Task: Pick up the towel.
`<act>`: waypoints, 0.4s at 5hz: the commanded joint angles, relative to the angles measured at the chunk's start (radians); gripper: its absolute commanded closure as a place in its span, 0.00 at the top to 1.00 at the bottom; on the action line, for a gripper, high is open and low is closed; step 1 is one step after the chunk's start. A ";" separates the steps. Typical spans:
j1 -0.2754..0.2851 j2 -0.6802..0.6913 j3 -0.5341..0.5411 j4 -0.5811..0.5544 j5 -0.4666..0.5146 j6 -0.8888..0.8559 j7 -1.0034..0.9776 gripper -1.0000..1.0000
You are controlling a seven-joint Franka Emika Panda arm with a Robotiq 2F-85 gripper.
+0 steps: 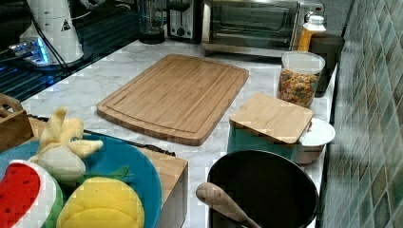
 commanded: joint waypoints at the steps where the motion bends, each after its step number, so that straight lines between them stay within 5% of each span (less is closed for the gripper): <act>1: 0.166 -0.006 -0.043 0.059 0.166 -0.062 -0.234 1.00; 2: 0.134 0.031 0.030 0.084 0.168 -0.064 -0.274 1.00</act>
